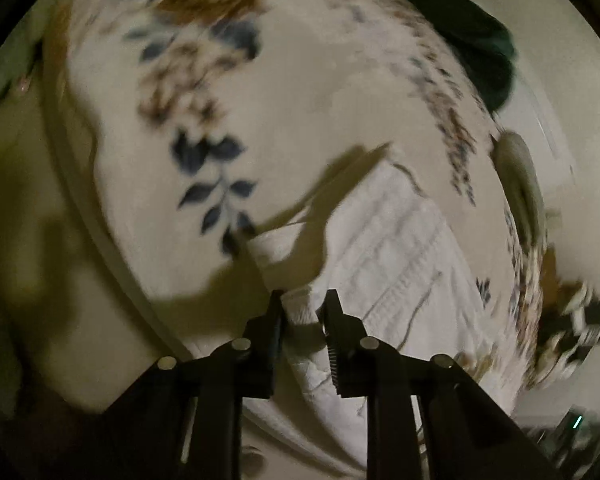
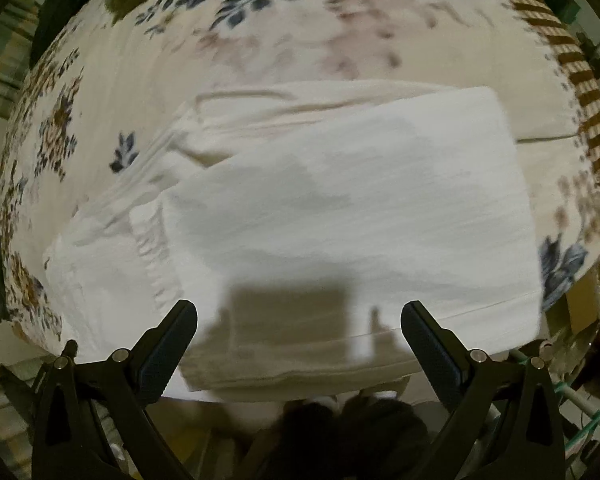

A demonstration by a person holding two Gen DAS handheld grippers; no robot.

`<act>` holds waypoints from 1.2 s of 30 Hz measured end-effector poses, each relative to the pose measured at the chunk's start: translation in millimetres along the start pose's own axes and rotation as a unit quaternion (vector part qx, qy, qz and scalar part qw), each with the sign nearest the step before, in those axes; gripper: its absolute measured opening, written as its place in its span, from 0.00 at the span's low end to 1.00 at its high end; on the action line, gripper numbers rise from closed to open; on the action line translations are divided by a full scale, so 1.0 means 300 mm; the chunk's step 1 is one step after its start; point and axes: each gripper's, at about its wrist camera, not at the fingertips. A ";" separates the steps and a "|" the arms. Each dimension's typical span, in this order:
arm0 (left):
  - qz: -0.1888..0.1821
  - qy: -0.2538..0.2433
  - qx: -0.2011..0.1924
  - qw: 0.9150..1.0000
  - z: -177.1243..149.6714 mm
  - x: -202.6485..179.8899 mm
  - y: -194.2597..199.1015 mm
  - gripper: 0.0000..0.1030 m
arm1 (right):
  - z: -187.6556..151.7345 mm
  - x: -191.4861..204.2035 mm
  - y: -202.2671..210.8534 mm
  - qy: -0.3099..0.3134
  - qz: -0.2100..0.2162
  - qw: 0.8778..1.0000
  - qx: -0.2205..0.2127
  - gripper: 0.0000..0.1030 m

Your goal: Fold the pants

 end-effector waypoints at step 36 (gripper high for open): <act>-0.292 0.127 0.050 0.947 0.122 0.301 -0.080 0.80 | -0.036 0.013 -0.070 -0.051 0.035 0.998 0.028 1.00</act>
Point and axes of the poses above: each gripper's, at about its wrist camera, not at the fingertips, and y roughly against the way its jaws point, x to its left, z to its top, and after that the axes turned 7 degrees about x, right-handed
